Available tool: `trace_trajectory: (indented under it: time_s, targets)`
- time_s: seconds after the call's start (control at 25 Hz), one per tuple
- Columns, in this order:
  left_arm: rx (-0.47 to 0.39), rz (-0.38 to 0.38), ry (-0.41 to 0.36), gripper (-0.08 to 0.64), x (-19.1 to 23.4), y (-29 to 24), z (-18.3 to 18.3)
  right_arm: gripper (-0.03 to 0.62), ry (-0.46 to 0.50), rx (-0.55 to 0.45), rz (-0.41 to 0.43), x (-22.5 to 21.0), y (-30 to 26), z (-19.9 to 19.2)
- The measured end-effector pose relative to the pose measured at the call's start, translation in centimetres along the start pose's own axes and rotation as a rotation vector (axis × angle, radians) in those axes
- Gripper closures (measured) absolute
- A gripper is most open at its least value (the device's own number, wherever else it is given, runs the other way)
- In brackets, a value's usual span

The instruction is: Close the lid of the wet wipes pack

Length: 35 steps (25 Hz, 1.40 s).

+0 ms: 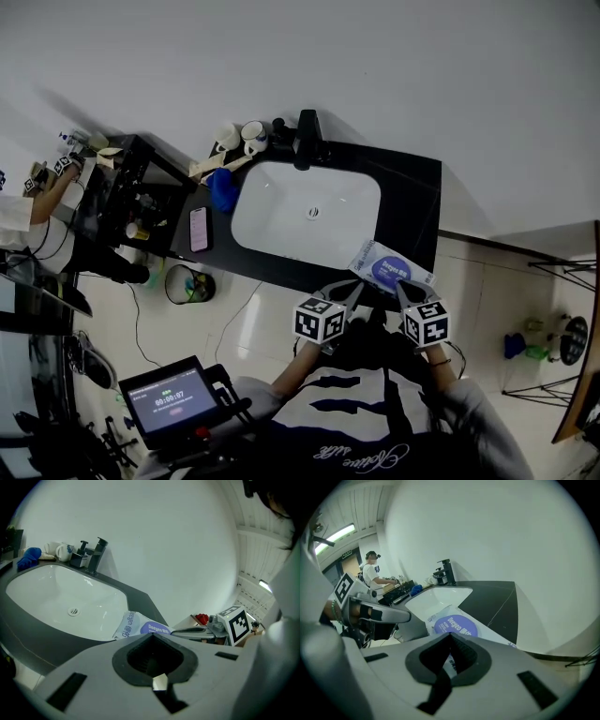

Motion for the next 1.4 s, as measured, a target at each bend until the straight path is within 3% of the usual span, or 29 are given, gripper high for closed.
trace_trajectory:
  time_s: [0.16, 0.28, 0.48, 0.88, 1.12, 1.4]
  targets:
    - [-0.031, -0.023, 0.010, 0.560, 0.2, 0.7, -0.5, 0.597, -0.123, -0.093, -0.008, 0.7, 0.5, -0.3]
    - [-0.054, -0.049, 0.020, 0.559, -2.3, 2.9, -0.9, 0.597, -0.175, -0.135, -0.026, 2.0, 3.8, 0.4]
    - [-0.078, -0.083, 0.029, 0.560, -4.0, 4.1, -1.1, 0.597, -0.190, -0.183, -0.042, 2.8, 5.9, 1.1]
    - [-0.150, -0.097, 0.014, 0.560, -8.1, 4.9, -1.0, 0.597, -0.172, -0.300, 0.007, 3.5, 10.8, 3.3]
    - [-0.192, -0.084, -0.002, 0.559, -13.2, 4.7, -3.3, 0.598, -0.166, -0.302, 0.054, 3.7, 15.5, 0.3]
    - [-0.242, -0.072, -0.012, 0.560, -20.9, 5.2, -10.0, 0.598, -0.120, -0.326, 0.127, 4.6, 22.1, -4.6]
Point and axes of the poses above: the fingertips, and each gripper's own axes: y backward along the fingers, x to its left, z out of its top, the point moved 3 cm from there along y, backward along the fingers, and after that the axes turned 8 degrees about y, right-handed, at the moved point
